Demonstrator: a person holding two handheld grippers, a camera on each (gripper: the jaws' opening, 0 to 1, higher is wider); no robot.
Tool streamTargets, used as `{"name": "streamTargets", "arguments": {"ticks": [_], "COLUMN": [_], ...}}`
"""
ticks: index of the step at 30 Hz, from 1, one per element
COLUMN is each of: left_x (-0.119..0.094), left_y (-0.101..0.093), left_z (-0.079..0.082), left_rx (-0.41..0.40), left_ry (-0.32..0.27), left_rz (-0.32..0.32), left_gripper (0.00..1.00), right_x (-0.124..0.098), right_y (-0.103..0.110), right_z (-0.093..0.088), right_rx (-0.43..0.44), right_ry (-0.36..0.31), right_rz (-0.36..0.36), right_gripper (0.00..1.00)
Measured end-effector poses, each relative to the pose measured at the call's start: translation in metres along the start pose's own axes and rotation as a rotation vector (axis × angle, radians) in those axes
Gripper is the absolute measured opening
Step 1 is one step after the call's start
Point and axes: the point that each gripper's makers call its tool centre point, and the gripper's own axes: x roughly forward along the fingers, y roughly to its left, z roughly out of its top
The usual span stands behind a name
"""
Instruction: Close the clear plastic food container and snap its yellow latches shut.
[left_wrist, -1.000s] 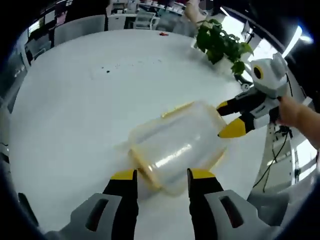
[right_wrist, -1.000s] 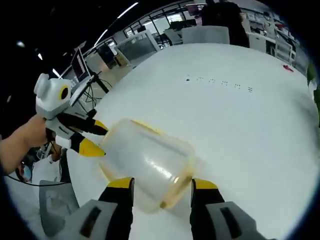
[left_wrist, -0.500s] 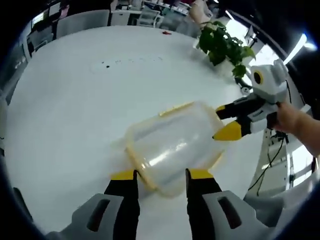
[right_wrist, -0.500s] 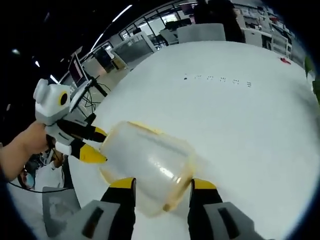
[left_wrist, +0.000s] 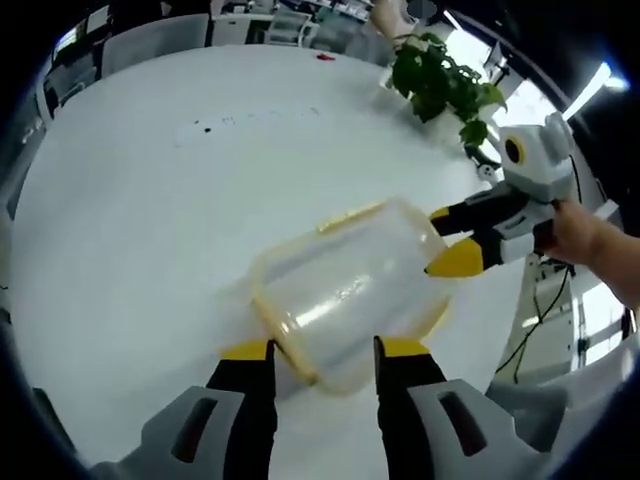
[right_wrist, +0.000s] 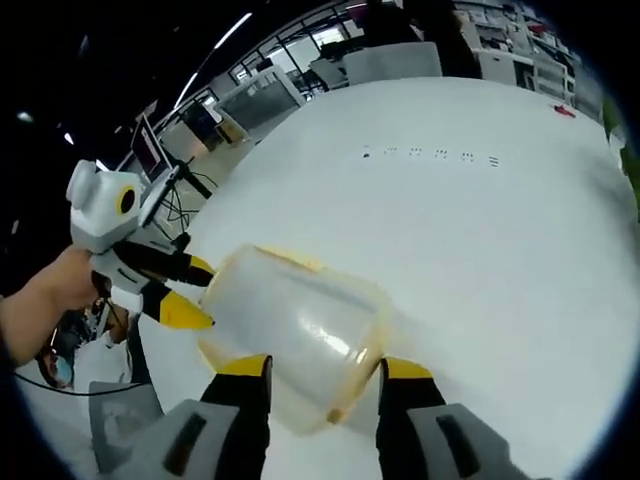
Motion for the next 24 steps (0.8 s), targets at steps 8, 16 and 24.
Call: {"name": "streamTargets", "arguments": {"ticks": [8,16,24], "left_x": [-0.003,-0.014,-0.022], "left_y": [0.003,0.007,0.012], "left_z": [0.000,-0.003,0.001], "left_rx": [0.092,0.226,0.302], "left_ry": [0.012,0.034,0.044], "left_rz": [0.004,-0.001,0.018], "left_gripper": [0.42,0.45,0.41], "right_x": [-0.011,-0.020,-0.019], "right_y": [-0.004,0.001,0.005], "right_z": [-0.003,0.019,0.019], "right_rx": [-0.138,-0.277,-0.429], "right_ry": [0.056,0.001,0.053], "right_rz": [-0.019,-0.012,-0.008], "right_gripper": [0.37,0.42,0.41]}}
